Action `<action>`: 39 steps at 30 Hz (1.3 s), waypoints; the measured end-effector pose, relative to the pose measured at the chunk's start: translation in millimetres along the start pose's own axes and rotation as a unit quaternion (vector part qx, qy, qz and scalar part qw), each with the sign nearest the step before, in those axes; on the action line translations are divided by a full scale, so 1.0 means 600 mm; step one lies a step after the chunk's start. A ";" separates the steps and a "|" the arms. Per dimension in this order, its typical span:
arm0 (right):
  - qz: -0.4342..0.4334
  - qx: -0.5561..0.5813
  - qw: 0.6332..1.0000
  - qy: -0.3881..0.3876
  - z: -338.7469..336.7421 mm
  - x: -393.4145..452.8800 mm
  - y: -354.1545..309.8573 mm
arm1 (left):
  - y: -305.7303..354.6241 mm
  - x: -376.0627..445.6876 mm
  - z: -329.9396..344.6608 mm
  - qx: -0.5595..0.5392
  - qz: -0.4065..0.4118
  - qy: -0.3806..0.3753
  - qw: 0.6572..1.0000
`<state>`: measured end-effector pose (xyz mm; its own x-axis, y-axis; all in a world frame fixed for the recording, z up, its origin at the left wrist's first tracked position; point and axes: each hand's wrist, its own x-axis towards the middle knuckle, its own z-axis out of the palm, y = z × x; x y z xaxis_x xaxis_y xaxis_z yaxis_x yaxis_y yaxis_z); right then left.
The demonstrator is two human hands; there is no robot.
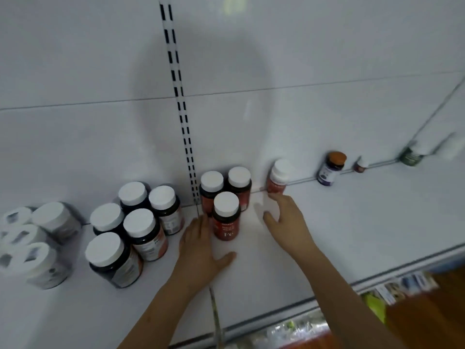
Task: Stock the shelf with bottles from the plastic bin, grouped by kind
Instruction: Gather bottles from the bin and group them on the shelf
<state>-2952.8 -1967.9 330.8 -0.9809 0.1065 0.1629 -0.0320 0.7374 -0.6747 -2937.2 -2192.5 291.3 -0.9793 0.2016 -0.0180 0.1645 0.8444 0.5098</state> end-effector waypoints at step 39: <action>0.291 -0.149 0.906 0.270 -0.653 -0.757 0.446 | 0.781 -0.355 0.462 -0.025 0.532 -0.257 0.806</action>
<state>-2440.9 -1557.5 358.4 -0.5752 0.7865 0.2248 0.5928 0.5901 -0.5480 -2618.7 -1701.8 295.5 -0.1064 0.9887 0.1052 0.8614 0.0388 0.5064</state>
